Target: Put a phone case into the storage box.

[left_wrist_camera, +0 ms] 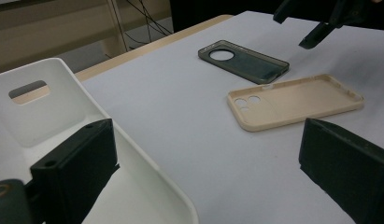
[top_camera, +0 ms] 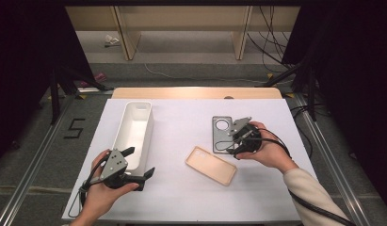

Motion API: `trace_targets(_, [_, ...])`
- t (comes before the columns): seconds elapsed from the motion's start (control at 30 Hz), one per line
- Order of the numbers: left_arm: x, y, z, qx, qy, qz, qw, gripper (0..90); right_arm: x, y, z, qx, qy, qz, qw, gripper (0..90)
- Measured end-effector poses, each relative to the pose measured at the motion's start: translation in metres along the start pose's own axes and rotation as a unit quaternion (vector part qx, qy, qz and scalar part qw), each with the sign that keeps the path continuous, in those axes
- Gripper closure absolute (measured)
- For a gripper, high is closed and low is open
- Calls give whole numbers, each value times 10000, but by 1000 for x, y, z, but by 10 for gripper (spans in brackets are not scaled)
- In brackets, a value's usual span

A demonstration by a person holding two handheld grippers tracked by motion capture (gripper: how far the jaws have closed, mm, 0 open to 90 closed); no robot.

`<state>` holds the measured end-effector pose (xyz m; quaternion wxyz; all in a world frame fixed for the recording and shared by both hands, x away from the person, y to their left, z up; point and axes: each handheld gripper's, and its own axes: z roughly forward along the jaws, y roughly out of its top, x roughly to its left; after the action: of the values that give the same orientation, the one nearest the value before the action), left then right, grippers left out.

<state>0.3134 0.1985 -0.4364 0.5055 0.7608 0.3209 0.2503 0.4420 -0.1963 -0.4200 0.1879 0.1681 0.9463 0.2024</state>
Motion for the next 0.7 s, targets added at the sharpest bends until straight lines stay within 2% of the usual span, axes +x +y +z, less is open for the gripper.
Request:
trace_targets(0.07, [0,0,0,-2,-9,-8,10000,39,-1,6,7,239,41,-191,9995,249])
trace_targets(0.1, [0,0,0,-2,-9,-8,10000,39,-1,6,7,239,41,-191,9995,249])
trace_targets(0.13, [0,0,0,-4,-13,-3,10000,39,0,10,14,447,36,-387,9982,258])
trace_targets(0.17, [0,0,0,-4,-13,-3,10000,39,0,10,14,447,36,-387,9982,258])
trace_targets(0.2, [0,0,0,-10,-15,-6,10000,40,1,15,21,673,9,-589,9960,266])
trace_targets(0.27, [0,0,0,-8,-12,-6,10000,40,1,19,28,848,-5,-871,9926,269])
trace_targets(0.3, [0,0,0,-12,-14,-14,10000,40,2,20,31,935,-18,-952,9911,269])
trace_targets(0.33, [0,0,0,-12,-14,-14,10000,40,2,20,31,935,-18,-952,9911,269])
trace_targets(0.37, [0,0,0,-13,-15,-13,10000,40,4,24,36,1078,-56,-1079,9883,269])
trace_targets(0.47, [0,0,0,-15,-23,-17,10000,40,6,27,43,1211,-54,-1240,9848,273])
trace_targets(0.5, [0,0,0,-15,-23,-17,10000,40,6,27,43,1211,-54,-1240,9848,273])
trace_targets(0.53, [0,0,0,-17,-25,-12,10000,40,8,29,47,1289,-56,-1350,9824,280])
trace_targets(0.57, [0,0,0,-17,-25,-12,10000,40,8,29,47,1289,-56,-1350,9824,280])
trace_targets(0.6, [0,0,0,-17,-30,-16,10000,40,9,31,50,1333,-81,-1472,9800,291])
trace_targets(0.67, [0,0,0,-22,-35,-19,10000,40,9,34,51,1413,-65,-1530,9780,300])
trace_targets(0.7, [0,0,0,-22,-35,-19,10000,40,9,34,51,1413,-65,-1530,9780,300])
